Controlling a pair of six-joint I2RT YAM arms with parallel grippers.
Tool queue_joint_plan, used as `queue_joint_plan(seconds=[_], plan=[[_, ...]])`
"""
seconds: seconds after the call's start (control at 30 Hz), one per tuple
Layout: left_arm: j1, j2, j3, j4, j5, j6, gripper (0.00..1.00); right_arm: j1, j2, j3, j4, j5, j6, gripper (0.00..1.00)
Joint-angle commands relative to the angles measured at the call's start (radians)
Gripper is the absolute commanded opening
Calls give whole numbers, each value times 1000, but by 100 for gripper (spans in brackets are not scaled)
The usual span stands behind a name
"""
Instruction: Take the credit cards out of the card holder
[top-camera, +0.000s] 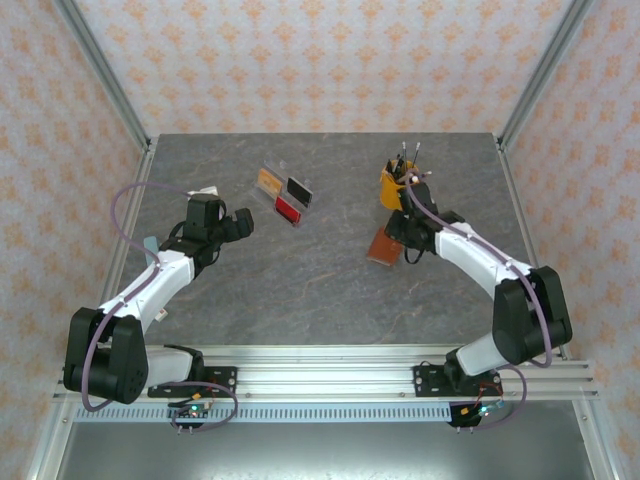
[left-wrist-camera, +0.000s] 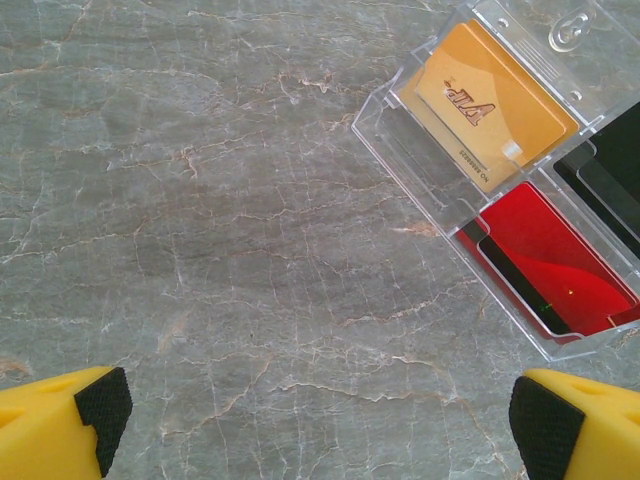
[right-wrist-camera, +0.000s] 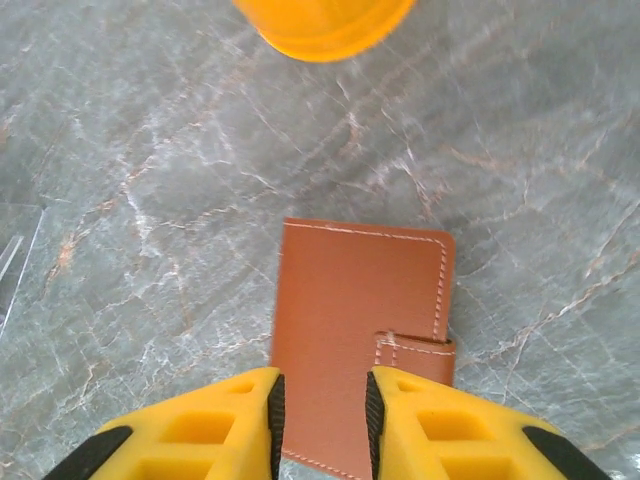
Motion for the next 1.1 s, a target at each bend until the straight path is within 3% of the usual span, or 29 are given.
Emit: queue_joint_plan(seconds=[0.0, 0.1, 0.23, 0.73, 1.07], plan=[[-5, 11, 6, 6, -1, -5, 100, 78, 25, 94, -217, 245, -70, 30], [-5, 12, 5, 2, -7, -6, 100, 136, 82, 152, -274, 342, -65, 28], [-6, 11, 7, -6, -11, -5, 100, 134, 114, 131, -237, 317, -16, 32], [-6, 40, 16, -15, -6, -2, 100, -105, 161, -136, 173, -153, 89, 50], [-6, 60, 18, -4, 34, -12, 100, -128, 198, -181, 334, -280, 107, 54]])
